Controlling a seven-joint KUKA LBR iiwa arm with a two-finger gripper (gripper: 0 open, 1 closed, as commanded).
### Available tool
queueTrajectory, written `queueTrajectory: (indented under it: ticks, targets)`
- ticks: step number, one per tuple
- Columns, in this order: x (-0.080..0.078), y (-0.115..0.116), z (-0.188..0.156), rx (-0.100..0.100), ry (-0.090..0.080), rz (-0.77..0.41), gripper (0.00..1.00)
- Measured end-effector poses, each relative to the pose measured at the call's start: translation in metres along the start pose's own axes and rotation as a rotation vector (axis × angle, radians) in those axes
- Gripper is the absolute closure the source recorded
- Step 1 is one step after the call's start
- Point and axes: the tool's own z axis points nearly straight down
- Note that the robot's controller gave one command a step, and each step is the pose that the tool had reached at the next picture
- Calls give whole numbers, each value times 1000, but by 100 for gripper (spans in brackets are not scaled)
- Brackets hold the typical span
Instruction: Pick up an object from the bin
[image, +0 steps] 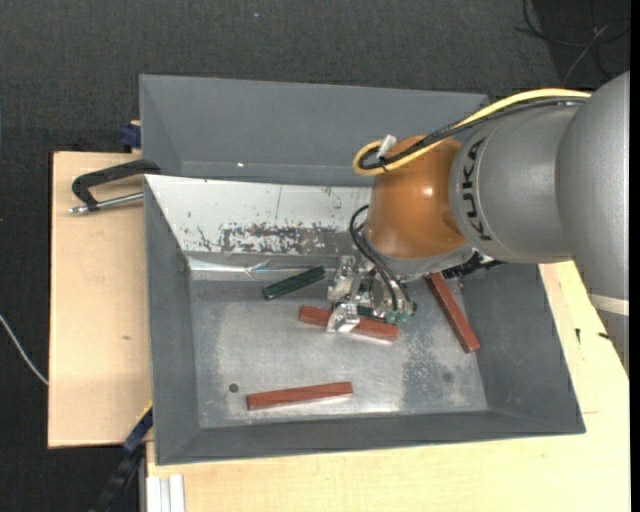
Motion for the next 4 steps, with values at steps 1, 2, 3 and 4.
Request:
queueTrajectory:
  ticks: [1, 2, 3, 4]
  targets:
    - [0, 0, 0, 0, 0, 0, 100]
    - [2, 0, -4, 1, 7, 0, 100]
    - [3, 0, -23, 3, 15, 0, 100]
    - [1, 0, -40, 2, 8, 0, 100]
